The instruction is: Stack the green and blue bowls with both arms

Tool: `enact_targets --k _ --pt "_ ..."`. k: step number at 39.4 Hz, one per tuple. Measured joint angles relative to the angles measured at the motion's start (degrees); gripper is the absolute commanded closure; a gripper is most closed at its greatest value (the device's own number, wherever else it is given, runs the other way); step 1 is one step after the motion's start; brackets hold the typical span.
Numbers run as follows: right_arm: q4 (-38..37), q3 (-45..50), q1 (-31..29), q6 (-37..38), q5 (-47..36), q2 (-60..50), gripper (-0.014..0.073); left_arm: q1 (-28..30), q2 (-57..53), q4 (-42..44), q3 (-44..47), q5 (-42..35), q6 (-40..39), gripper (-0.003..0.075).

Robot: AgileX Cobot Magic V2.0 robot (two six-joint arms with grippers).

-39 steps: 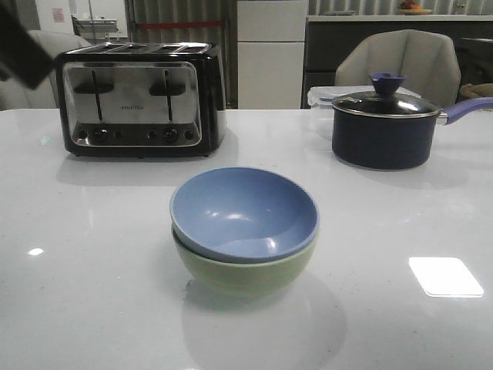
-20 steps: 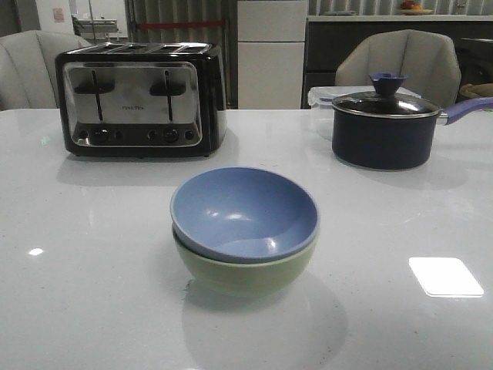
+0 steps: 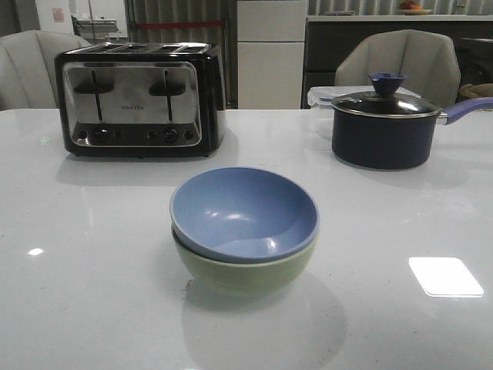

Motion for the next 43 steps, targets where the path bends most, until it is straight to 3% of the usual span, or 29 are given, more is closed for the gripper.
enact_targets --k 27,34,43 --pt "0.0 0.0 0.0 0.0 0.0 0.0 0.0539 0.82 -1.38 -0.37 0.46 -0.47 0.0 0.0627" --pt "0.0 0.0 0.0 0.0 0.0 0.0 0.0539 8.9 -8.51 1.61 5.03 -7.49 0.29 0.0627" --pt "0.0 0.0 0.0 0.0 0.0 0.0 0.0539 21.4 -23.69 2.01 21.1 -23.29 0.44 0.0627"
